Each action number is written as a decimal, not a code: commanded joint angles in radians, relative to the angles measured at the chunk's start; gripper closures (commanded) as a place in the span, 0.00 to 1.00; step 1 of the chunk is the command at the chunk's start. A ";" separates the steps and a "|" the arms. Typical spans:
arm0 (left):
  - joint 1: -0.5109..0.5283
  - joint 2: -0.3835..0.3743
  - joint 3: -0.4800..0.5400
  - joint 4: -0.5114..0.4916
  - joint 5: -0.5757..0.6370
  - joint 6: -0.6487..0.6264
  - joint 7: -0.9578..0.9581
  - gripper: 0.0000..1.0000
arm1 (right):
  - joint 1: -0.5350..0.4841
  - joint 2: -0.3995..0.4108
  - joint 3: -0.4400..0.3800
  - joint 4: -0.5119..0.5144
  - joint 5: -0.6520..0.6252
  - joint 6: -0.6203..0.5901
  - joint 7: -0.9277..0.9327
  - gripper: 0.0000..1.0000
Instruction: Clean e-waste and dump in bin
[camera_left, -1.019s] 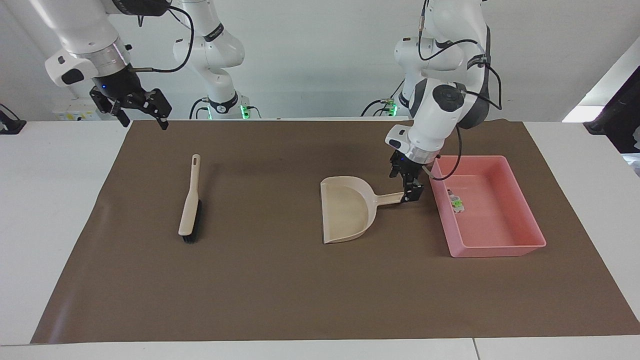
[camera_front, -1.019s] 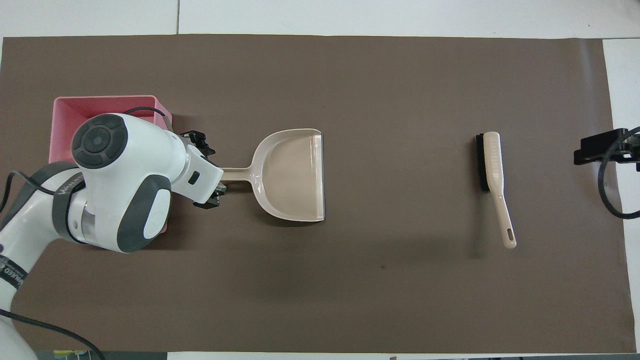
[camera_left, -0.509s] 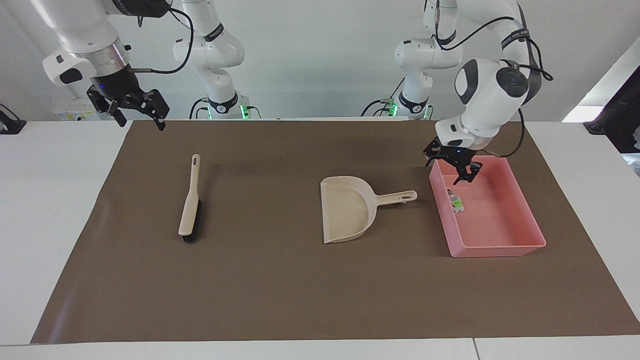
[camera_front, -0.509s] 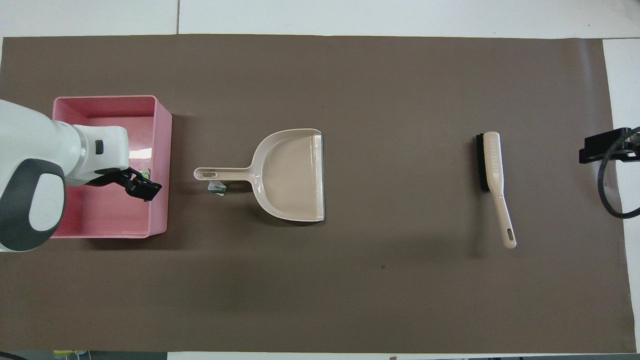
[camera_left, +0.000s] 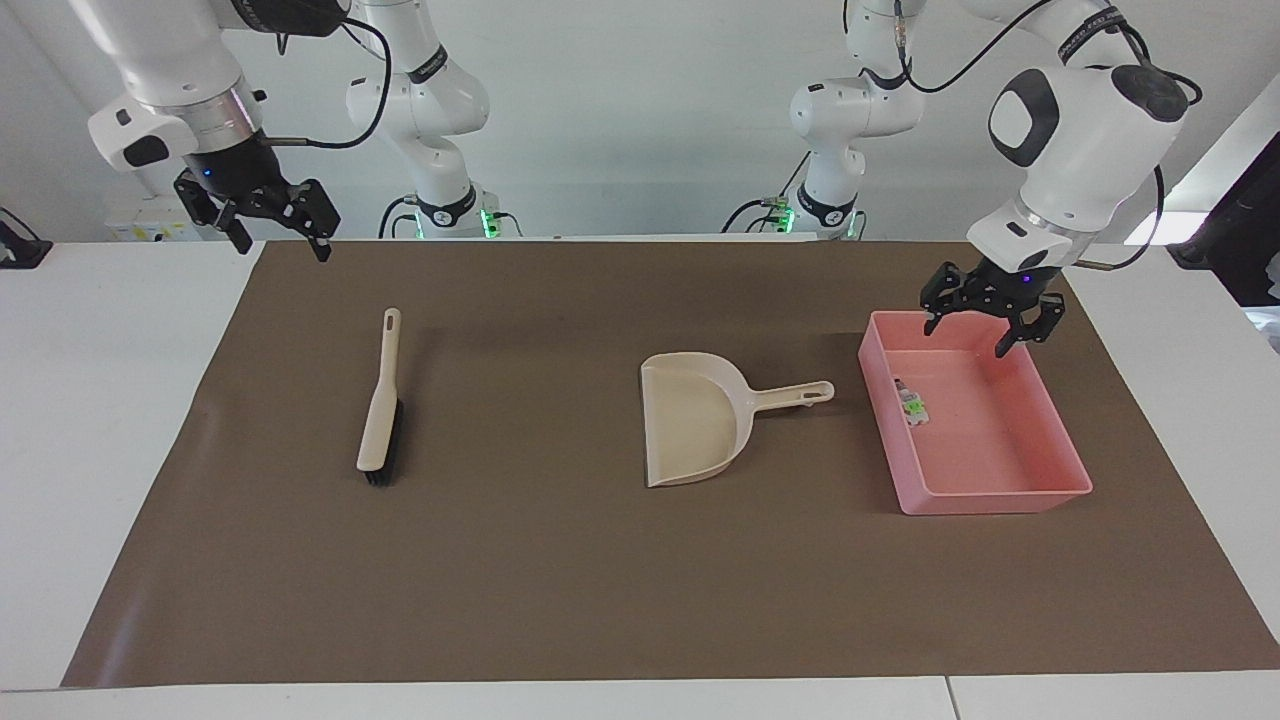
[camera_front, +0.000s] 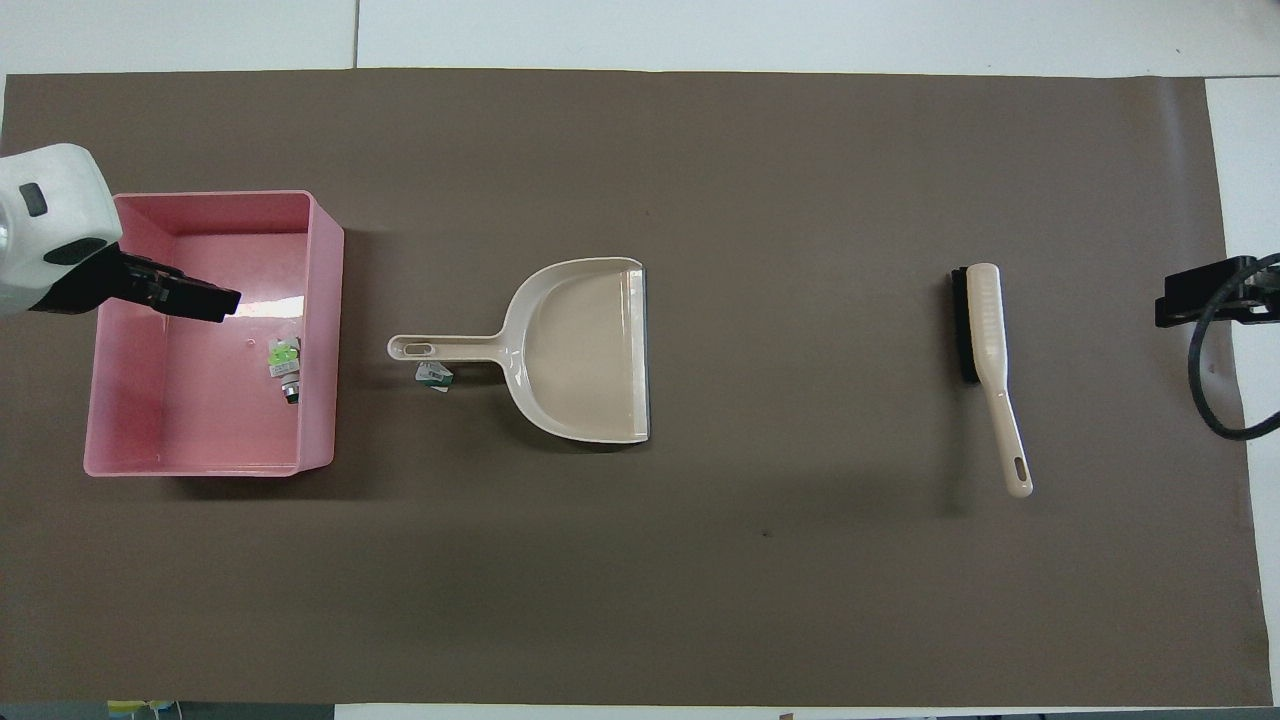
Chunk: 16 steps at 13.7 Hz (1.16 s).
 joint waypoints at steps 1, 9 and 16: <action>0.007 0.041 -0.007 0.104 0.013 -0.084 -0.046 0.00 | -0.004 -0.011 0.002 -0.012 0.002 0.015 -0.010 0.00; -0.015 0.044 0.068 0.287 0.044 -0.351 -0.144 0.00 | -0.004 -0.011 0.002 -0.011 0.004 0.016 -0.010 0.00; -0.052 -0.022 0.137 0.253 0.047 -0.414 -0.235 0.00 | -0.004 -0.010 0.002 -0.011 0.004 0.016 -0.009 0.00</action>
